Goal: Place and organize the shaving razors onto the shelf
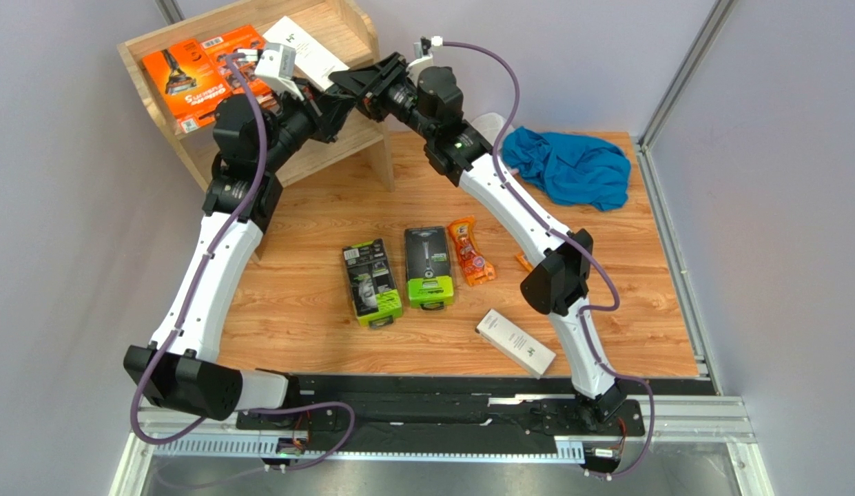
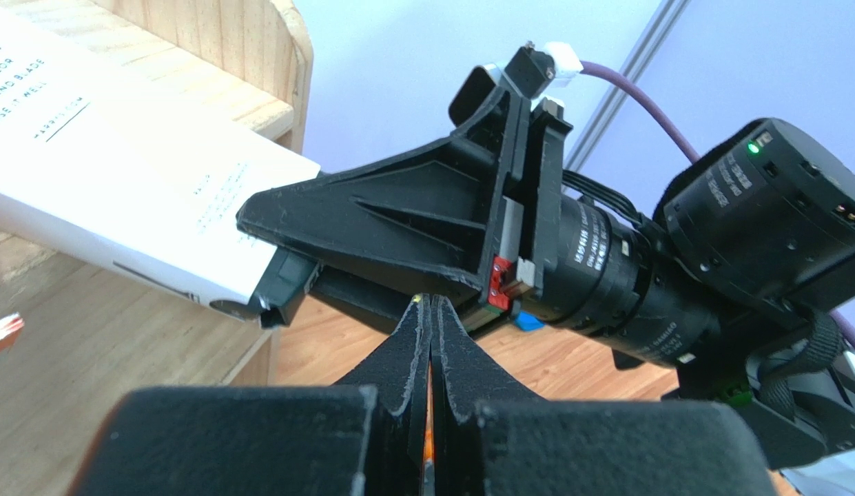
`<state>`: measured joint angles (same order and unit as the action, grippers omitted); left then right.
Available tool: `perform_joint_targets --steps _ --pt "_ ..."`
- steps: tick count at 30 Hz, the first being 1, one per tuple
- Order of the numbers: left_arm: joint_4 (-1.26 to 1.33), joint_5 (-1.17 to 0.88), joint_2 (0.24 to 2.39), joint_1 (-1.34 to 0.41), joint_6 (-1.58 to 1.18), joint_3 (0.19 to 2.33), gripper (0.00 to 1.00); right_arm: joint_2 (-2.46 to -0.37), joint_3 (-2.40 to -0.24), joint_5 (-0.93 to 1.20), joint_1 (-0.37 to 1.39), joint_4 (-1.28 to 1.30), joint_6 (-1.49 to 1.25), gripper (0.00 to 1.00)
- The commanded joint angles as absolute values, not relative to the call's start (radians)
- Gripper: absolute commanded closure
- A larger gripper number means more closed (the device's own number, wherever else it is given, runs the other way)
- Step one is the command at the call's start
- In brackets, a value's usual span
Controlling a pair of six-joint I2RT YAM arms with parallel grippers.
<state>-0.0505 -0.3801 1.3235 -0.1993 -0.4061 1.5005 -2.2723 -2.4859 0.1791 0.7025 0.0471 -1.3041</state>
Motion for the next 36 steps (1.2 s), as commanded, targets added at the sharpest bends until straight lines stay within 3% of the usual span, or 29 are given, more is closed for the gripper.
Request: perform_joint_targets --steps 1,12,27,36 --pt "0.018 -0.388 1.364 -0.192 -0.434 1.526 1.00 -2.224 -2.494 0.212 0.703 0.008 -1.313 0.78" --pt "0.094 -0.313 1.377 -0.193 -0.445 1.491 1.00 -2.220 -2.496 0.230 0.703 -0.020 -1.315 0.75" --pt "0.104 -0.160 1.414 -0.192 -0.407 1.540 1.00 -2.218 -2.543 0.233 0.703 -0.060 -1.296 0.40" --pt "0.104 -0.136 1.489 -0.186 -0.396 1.621 1.00 -2.165 -2.470 0.265 0.692 -0.040 -1.278 0.31"
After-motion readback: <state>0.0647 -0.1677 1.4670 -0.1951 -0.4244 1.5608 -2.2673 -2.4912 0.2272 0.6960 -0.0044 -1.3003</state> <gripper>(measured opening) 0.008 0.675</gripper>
